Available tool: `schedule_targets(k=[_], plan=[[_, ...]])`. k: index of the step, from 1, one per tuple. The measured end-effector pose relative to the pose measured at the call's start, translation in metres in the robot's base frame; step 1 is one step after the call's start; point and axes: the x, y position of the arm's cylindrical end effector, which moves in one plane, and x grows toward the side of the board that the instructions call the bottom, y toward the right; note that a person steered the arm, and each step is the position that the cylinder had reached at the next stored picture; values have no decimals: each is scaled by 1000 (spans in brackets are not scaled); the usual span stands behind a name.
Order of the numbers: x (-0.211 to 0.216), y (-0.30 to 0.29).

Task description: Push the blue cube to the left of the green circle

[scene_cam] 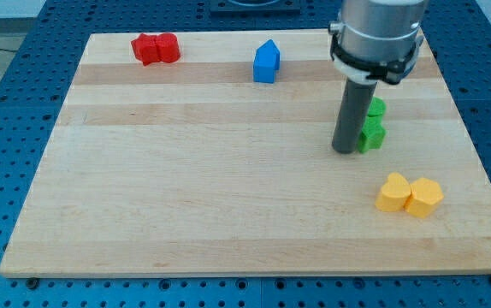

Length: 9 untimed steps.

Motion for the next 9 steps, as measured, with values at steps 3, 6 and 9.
schedule_targets(k=[3, 6, 9], plan=[[-37, -67], [-147, -153], [-195, -123]])
